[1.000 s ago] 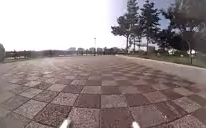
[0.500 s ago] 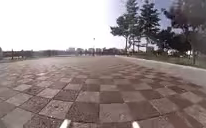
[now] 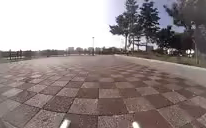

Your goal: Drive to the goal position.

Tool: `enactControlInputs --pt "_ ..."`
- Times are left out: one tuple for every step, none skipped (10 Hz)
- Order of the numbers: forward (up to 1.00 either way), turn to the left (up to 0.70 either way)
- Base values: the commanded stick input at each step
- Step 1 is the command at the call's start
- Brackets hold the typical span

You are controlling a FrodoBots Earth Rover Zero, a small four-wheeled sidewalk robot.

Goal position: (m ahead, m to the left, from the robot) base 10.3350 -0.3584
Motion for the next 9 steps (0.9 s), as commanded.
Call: enactControlInputs --pt "0.5 0.0" --pt "0.5 0.0" --pt "0.5 0.0" --pt "0.5 0.0" --pt "0.5 0.0" --pt "0.5 0.0" --pt "0.5 0.0" --pt "0.5 0.0" --pt "0.5 0.0"
